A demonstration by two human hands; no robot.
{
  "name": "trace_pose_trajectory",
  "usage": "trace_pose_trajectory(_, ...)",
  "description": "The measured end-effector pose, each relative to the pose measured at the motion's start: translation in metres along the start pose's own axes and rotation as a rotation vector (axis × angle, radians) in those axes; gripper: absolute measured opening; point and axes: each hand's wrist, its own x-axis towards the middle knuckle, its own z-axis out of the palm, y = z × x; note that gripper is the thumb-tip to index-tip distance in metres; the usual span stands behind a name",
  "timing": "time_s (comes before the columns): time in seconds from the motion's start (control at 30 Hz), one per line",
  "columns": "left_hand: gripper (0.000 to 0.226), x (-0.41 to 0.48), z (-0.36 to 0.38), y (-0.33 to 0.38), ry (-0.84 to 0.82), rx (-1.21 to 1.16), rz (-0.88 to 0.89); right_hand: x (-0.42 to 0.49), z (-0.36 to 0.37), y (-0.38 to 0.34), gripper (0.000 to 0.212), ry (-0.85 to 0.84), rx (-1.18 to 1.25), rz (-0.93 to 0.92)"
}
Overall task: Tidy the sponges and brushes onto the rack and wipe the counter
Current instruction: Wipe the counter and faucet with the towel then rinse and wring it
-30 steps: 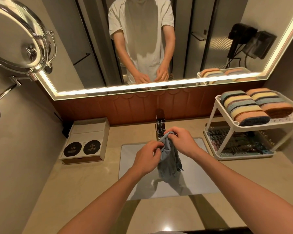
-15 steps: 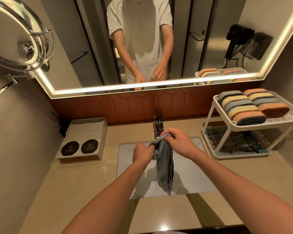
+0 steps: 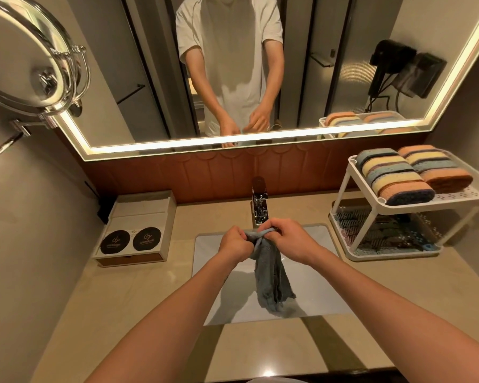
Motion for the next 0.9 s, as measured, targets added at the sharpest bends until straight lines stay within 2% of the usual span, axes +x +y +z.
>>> trace_pose_trajectory(0.1,0.025,0.000,-0.007,0.009,0.001,0.275,0.015,-0.001,0.003,0.001,0.023,0.003,-0.042,-0.003)
trace_pose_trajectory(0.17,0.014,0.004,-0.010,0.009,0.101,0.341,0.071,-0.001,0.001,0.001,0.023,0.017,-0.053,-0.005)
trace_pose_trajectory(0.2,0.007,0.007,-0.012,0.008,0.160,0.310,0.108,-0.001,-0.001,0.001,0.023,0.030,-0.052,-0.004)
trace_pose_trajectory(0.27,0.019,0.011,-0.014,0.006,0.237,0.139,0.166,0.000,-0.007,0.003,0.022,0.061,-0.039,-0.004)
trace_pose_trajectory(0.37,0.028,0.008,-0.017,0.007,0.245,-0.184,0.139,0.004,-0.012,0.006,0.021,0.087,-0.033,-0.012)
trace_pose_trajectory(0.43,0.033,0.004,-0.020,0.010,0.226,-0.251,0.101,0.006,-0.011,0.007,0.021,0.097,-0.030,-0.022)
trace_pose_trajectory(0.6,0.030,0.001,-0.029,0.009,0.251,0.093,0.166,0.008,-0.005,0.005,0.020,0.116,-0.020,-0.016)
trace_pose_trajectory(0.9,0.026,0.008,-0.035,0.002,0.198,0.487,0.204,0.011,0.001,0.000,0.020,0.092,-0.103,-0.033)
